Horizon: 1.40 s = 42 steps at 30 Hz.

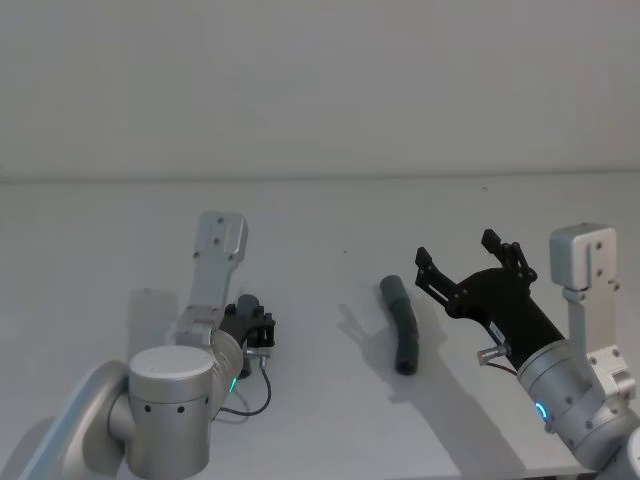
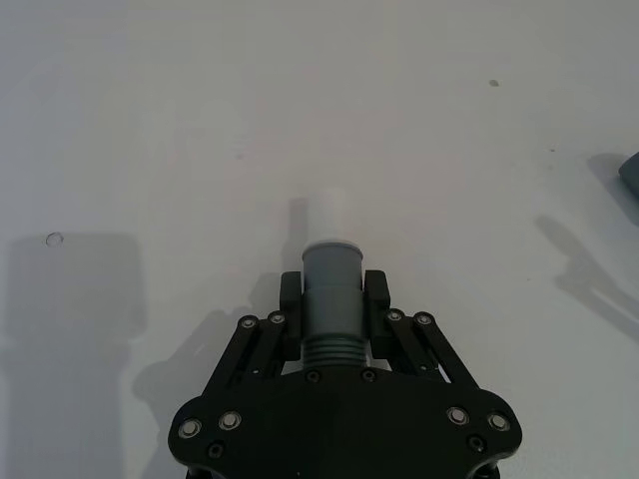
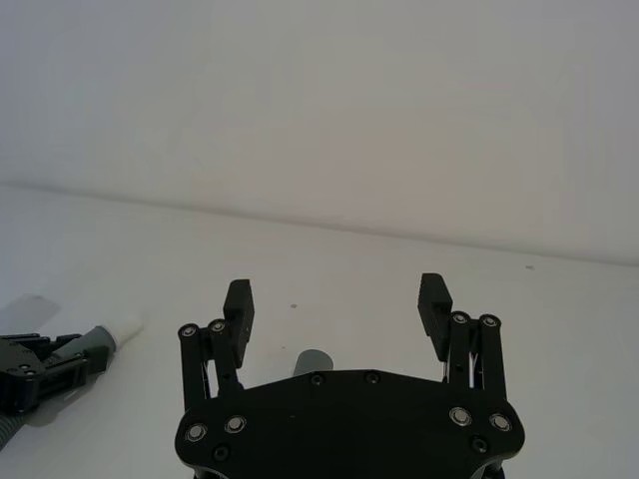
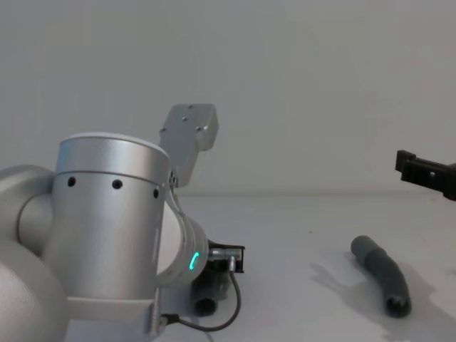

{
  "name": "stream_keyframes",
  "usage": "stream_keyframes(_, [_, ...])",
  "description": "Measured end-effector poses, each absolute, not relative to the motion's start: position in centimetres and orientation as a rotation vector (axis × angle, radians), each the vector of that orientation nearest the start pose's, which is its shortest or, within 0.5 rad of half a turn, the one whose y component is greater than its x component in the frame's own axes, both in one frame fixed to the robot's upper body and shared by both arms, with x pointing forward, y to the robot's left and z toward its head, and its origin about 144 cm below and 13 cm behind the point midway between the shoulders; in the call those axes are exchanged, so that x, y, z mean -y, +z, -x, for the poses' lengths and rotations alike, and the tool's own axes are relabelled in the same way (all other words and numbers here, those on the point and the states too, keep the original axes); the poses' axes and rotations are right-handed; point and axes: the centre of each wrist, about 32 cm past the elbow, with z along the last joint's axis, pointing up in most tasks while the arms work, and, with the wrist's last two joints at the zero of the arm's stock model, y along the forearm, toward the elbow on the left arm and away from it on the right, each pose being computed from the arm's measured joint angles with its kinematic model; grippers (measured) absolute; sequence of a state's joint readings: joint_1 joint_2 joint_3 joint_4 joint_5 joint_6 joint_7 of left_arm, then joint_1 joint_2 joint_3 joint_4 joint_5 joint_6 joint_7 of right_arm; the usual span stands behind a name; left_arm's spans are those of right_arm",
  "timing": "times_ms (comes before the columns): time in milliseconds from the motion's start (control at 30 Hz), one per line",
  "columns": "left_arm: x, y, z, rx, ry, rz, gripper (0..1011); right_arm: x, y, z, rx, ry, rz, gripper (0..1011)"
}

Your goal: Use both hands to pick up one end of the pipe from the table, align the ends, and insert them.

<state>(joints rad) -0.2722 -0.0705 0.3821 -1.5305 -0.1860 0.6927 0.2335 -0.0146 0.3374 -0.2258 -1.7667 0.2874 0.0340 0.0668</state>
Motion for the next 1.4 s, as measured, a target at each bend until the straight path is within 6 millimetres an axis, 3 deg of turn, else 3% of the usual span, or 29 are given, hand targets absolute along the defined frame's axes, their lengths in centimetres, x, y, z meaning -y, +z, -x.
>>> stream_keyframes(567, [-9.6,123.2,-50.7,-0.263,1.274,-0.339,327,23.7,118.9,-44.3,0.075,-1.229,-0.026,1003])
stream_keyframes(1400, [-16.9,126.6,-52.6,0.003,0.991,-0.276,327,23.7,118.9,-44.3,0.075,-1.23,-0.026,1003])
